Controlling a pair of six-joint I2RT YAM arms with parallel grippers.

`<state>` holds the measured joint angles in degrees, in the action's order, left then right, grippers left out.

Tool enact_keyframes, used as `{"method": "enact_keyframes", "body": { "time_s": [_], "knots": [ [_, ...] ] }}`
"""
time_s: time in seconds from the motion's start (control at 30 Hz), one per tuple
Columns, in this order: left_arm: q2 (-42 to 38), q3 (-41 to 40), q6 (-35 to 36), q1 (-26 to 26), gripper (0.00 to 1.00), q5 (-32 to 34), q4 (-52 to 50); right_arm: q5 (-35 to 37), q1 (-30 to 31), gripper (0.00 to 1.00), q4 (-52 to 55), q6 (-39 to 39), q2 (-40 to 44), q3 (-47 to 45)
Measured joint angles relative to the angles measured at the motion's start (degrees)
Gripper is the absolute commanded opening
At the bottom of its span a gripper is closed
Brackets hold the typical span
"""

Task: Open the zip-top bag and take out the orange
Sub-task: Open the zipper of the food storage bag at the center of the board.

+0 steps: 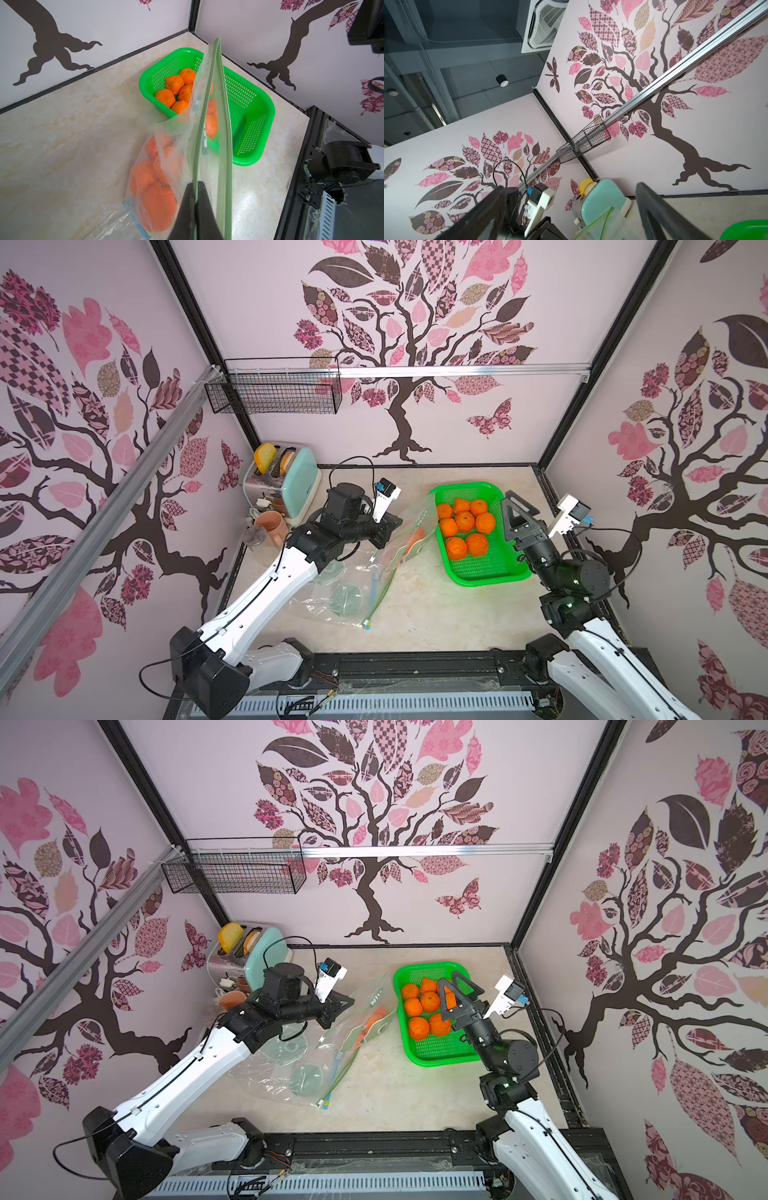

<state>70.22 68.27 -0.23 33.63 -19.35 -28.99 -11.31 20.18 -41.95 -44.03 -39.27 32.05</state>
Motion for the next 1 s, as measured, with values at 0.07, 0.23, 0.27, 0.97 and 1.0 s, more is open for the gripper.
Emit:
{"method": "enact_keyframes", "body": {
  "time_s": [0.07, 0.23, 0.27, 0.97, 1.0],
  "knots": [
    [0.0, -0.1, 0.0, 0.0, 0.00, 0.0, 0.1, -1.4, -0.1, 0.82, 5.5, 0.5, -2.7, 4.3],
    [0.0, -1.4, -0.9, 0.0, 0.00, -0.4, 1.0, -9.4, 1.7, 0.39, 13.8, -2.3, -8.2, 11.5],
    [0.0, -1.6, -1.3, 0.0, 0.00, -0.6, 1.3, -10.8, 2.9, 0.35, 14.8, -3.6, -8.8, 11.7],
    [0.4, -2.5, -5.6, 0.9, 0.00, -6.7, 4.1, -7.6, 19.1, 0.13, 38.7, -10.0, -32.3, 23.7],
    [0.4, -2.6, -5.6, 1.1, 0.00, -6.7, 4.2, -6.8, 19.1, 0.13, 39.6, -9.9, -32.6, 23.8]
  ]
}}
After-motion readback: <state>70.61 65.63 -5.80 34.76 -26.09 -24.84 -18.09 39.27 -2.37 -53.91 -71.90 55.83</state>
